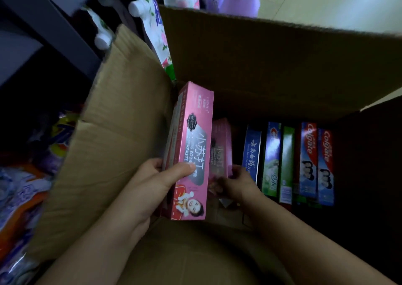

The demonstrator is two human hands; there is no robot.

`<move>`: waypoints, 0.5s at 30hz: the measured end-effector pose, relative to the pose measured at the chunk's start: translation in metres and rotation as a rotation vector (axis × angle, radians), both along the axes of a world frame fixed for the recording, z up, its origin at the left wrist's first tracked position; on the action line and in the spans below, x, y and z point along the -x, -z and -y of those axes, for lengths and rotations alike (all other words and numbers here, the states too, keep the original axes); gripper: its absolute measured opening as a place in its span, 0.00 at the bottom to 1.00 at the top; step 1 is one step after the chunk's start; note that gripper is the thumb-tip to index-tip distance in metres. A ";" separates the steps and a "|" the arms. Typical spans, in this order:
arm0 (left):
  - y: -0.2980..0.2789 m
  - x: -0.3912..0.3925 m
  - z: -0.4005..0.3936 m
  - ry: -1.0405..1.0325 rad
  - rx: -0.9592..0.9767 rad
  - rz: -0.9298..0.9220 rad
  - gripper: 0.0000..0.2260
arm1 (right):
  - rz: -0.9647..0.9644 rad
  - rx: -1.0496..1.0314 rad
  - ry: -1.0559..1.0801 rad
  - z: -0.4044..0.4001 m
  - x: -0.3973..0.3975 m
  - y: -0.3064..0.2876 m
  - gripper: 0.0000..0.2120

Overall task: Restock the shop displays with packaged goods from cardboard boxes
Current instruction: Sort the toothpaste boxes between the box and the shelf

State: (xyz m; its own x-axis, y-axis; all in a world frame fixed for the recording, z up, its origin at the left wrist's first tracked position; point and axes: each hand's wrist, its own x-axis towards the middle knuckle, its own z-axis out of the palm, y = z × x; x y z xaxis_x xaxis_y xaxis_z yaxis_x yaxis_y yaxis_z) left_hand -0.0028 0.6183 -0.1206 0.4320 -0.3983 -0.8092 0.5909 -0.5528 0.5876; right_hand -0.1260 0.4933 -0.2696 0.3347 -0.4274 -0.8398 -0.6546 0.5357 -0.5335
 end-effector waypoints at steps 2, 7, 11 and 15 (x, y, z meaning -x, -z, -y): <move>-0.020 0.005 -0.004 -0.060 0.011 -0.006 0.29 | 0.069 -0.013 0.028 0.001 0.011 -0.044 0.19; -0.099 0.026 -0.021 -0.192 0.004 -0.071 0.31 | 0.209 -0.035 0.076 -0.006 0.042 -0.173 0.20; -0.197 0.044 -0.038 -0.204 0.025 -0.129 0.38 | 0.332 -0.040 0.031 -0.017 0.059 -0.301 0.20; -0.316 0.055 -0.051 -0.202 0.111 -0.121 0.33 | 0.381 -0.017 -0.078 -0.026 0.068 -0.441 0.31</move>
State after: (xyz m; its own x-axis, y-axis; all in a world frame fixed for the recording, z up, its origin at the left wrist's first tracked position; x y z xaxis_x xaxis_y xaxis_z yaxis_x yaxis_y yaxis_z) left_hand -0.0577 0.6689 0.1955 0.4149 -0.4024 -0.8161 0.7525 -0.3525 0.5564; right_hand -0.1936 0.5191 0.1711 0.6546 -0.3757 -0.6560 -0.4506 0.5028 -0.7376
